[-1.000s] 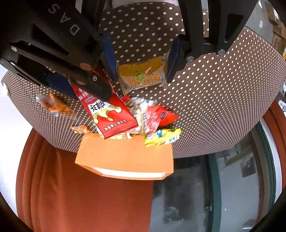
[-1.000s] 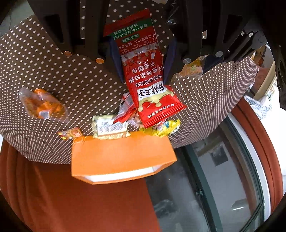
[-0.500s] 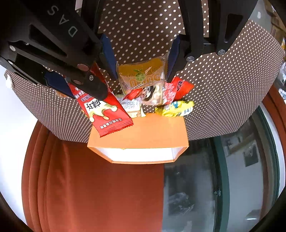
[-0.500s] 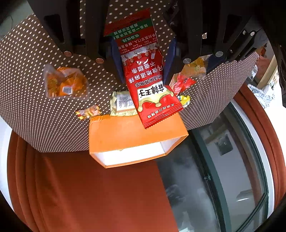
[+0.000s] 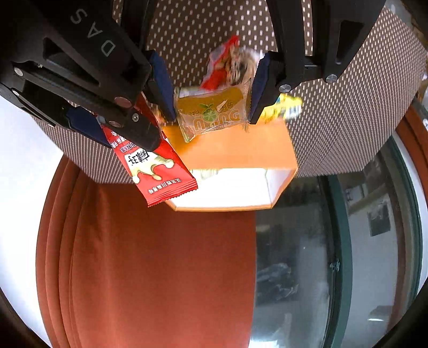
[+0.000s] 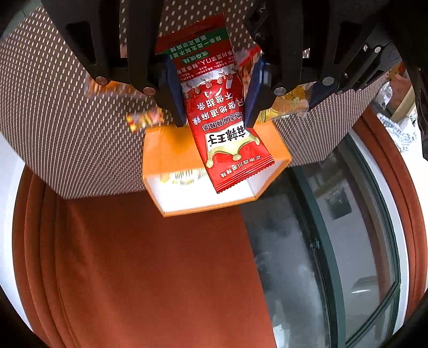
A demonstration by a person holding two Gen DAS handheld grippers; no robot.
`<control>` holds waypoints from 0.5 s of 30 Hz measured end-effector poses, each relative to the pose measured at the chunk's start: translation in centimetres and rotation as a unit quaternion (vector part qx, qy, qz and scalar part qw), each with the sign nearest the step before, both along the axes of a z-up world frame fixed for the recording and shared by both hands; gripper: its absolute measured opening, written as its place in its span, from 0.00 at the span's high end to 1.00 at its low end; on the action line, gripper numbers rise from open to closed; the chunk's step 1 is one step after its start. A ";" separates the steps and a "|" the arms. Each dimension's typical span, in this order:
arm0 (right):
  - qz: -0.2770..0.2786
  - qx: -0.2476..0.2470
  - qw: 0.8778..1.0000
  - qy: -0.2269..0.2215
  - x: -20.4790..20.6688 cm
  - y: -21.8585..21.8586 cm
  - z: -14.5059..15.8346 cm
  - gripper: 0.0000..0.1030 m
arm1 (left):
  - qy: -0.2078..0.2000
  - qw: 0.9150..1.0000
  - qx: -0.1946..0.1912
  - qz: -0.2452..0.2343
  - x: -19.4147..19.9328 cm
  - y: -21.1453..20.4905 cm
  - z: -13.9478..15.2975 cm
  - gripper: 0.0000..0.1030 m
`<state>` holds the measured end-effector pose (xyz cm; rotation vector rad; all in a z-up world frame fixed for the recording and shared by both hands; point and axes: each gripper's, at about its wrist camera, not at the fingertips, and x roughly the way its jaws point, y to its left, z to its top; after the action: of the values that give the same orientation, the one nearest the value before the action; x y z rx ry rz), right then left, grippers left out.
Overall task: Organize snacks
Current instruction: 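Lift both held snacks and carry them over the orange box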
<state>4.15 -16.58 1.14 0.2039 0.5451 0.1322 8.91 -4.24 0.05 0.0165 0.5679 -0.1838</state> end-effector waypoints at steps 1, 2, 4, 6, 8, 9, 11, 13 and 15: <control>-0.001 -0.001 1.000 -0.005 0.4 -0.1 0.4 0.54 | -0.005 1.000 -0.001 -0.001 0.5 -0.1 0.4 0.47; -0.002 -0.002 1.000 -0.009 0.8 -0.2 0.7 0.54 | -0.010 1.000 -0.002 -0.001 0.9 -0.2 0.8 0.47; -0.004 -0.005 1.000 -0.019 1.7 -0.3 1.5 0.55 | -0.018 1.000 -0.002 0.001 1.7 -0.2 1.3 0.47; -0.005 -0.007 1.000 -0.026 2.5 -0.5 2.0 0.54 | -0.025 1.000 -0.002 0.000 2.7 -0.3 1.9 0.47; -0.007 -0.009 0.999 -0.032 3.4 -0.4 2.7 0.54 | -0.032 0.999 -0.003 -0.002 3.6 -0.4 2.5 0.47; -0.007 -0.010 0.999 -0.035 3.8 -0.4 2.9 0.54 | -0.036 0.999 -0.003 -0.002 4.1 -0.4 2.9 0.47; -0.009 -0.011 0.999 -0.042 4.7 -0.5 3.5 0.54 | -0.042 0.999 -0.002 -0.002 5.0 -0.4 3.4 0.47; -0.009 -0.009 0.999 -0.049 5.7 -0.6 4.0 0.54 | -0.047 0.999 -0.002 -0.001 6.0 -0.4 3.9 0.47; -0.009 -0.007 0.998 -0.054 6.6 -0.7 4.4 0.54 | -0.053 0.999 -0.001 0.001 6.9 -0.5 4.4 0.47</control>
<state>10.77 -17.26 5.54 0.1864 0.4361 0.1219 15.78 -4.71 4.41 0.0243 0.4625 -0.1810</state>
